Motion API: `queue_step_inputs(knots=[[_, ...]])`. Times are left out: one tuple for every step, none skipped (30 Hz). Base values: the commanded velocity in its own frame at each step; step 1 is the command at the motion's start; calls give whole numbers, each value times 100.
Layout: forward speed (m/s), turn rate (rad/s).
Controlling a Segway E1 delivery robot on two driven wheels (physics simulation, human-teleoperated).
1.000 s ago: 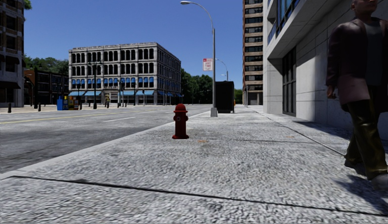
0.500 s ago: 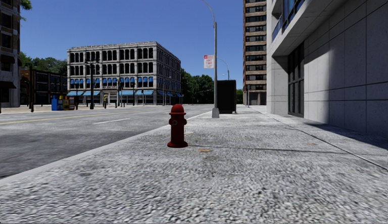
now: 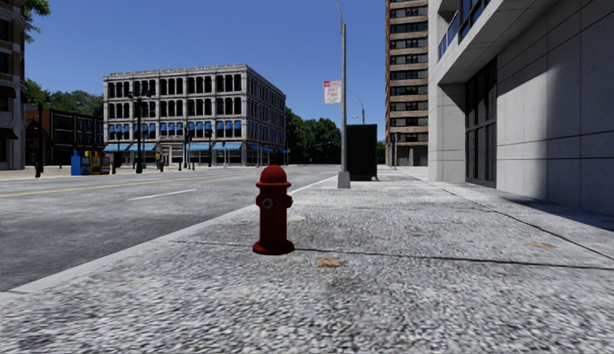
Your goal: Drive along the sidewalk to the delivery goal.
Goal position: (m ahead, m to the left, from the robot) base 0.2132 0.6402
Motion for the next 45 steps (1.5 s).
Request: queue_step_inputs(knots=[[156, 0], [156, 0], [156, 0], [156, 0], [156, 0], [156, 0], [156, 0], [156, 0], [156, 0], [156, 0], [156, 0], [156, 0], [156, 0], [156, 0], [154, -45], [151, -79], [148, -81], [143, -81], [143, -81], [133, -76], [127, -4], [116, 0], [101, 0], [101, 0], [85, 0], [68, 0], [50, 0], [30, 0], [17, 0], [17, 0], [9, 0], [0, 0], [0, 0], [0, 0], [0, 0], [0, 0], [0, 0], [0, 0], [0, 0], [0, 0], [0, 0], [0, 0], [0, 0], [0, 0], [0, 0]])
